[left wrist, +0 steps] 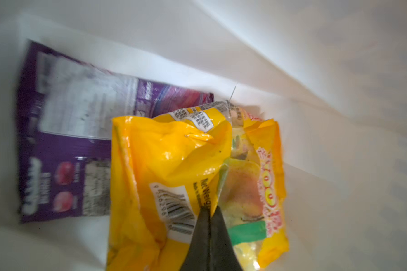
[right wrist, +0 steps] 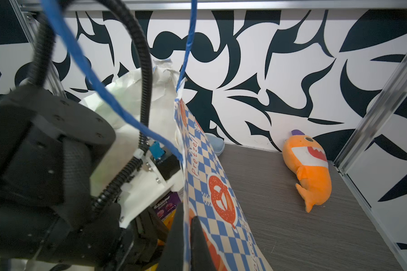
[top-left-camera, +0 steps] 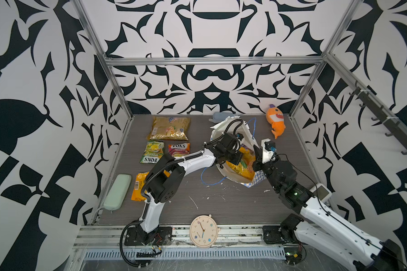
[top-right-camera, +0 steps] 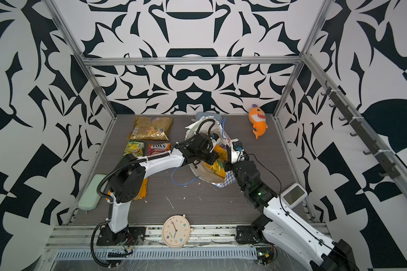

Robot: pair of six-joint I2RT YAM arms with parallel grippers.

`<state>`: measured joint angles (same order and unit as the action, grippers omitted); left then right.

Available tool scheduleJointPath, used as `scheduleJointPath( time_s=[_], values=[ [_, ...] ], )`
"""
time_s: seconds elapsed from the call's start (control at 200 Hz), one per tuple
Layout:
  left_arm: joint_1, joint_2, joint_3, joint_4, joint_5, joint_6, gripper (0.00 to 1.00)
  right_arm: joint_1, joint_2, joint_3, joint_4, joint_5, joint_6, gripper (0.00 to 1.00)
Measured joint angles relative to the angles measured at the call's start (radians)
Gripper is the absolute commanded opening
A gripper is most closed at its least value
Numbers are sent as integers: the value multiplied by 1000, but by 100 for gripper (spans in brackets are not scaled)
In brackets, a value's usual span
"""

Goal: Take the snacks out of the paper bag
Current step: Pick up the snack from the paper bag.

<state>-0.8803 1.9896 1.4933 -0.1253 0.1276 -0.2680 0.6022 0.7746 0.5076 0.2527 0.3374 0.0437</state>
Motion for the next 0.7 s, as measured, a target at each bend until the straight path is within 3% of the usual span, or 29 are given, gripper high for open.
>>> scheduleJointPath(
  time_s=[0.26, 0.7],
  values=[
    [24, -125, -13, -34, -27, 6, 0, 0, -2, -2, 0, 23, -14, 0],
    [36, -222, -16, -104, -50, 17, 0, -13, 31, -2, 32, 90, -22, 0]
  ],
)
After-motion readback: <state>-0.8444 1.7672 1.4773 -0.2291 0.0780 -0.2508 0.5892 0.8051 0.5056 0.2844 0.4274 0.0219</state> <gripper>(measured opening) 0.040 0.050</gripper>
